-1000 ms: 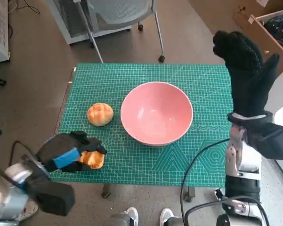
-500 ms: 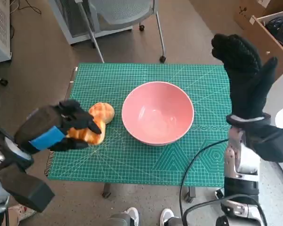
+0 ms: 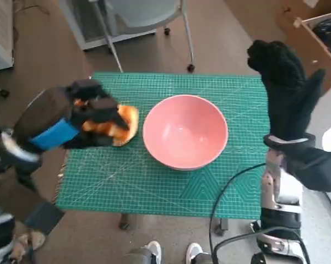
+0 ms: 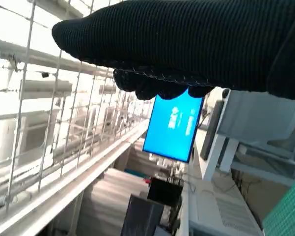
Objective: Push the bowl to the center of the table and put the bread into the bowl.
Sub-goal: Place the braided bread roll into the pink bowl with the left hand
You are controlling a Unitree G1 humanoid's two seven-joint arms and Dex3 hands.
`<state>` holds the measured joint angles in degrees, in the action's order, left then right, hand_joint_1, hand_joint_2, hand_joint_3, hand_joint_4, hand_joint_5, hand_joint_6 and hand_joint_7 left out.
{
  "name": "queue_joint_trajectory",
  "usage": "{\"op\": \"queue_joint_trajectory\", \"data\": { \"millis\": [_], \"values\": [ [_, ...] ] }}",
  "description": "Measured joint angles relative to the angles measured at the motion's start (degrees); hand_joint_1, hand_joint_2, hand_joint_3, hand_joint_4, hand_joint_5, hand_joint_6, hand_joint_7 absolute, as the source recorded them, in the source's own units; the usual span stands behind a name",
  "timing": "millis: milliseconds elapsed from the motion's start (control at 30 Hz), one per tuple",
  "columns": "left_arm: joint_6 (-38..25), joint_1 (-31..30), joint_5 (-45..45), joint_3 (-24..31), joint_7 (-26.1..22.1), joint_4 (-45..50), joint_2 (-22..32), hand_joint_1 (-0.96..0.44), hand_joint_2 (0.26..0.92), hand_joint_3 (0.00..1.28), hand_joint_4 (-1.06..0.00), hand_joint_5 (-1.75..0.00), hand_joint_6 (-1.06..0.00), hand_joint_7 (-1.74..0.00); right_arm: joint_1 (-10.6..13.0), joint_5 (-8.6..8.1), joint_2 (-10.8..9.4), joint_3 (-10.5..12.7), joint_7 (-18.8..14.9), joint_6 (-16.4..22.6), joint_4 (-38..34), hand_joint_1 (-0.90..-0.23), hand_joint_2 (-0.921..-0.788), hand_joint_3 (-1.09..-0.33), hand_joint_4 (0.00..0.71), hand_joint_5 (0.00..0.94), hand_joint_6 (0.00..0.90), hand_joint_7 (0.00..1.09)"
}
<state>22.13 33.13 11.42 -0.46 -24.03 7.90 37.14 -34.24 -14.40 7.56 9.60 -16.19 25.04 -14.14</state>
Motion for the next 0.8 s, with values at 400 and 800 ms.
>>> {"op": "queue_joint_trajectory", "data": {
  "millis": [400, 800],
  "values": [
    [6.31, 12.51, 4.24, -9.99, -0.03, -18.58, -8.74, 0.0, 0.918, 0.06, -0.67, -1.13, -0.67, -1.18, 2.15, 1.08, -0.34, -0.57, 1.36, -0.59, 2.12, -0.611, -0.921, -0.701, 0.256, 0.002, 0.096, 0.47],
    [15.92, 18.51, 11.94, -15.41, 4.78, -38.37, -13.27, 0.0, 0.92, 0.09, -0.62, -1.17, -0.63, -1.23, 3.94, 1.18, -0.24, -0.56, 2.7, -2.15, 5.06, -0.636, -0.921, -0.703, 0.262, 0.004, 0.09, 0.49]
  ]
}}
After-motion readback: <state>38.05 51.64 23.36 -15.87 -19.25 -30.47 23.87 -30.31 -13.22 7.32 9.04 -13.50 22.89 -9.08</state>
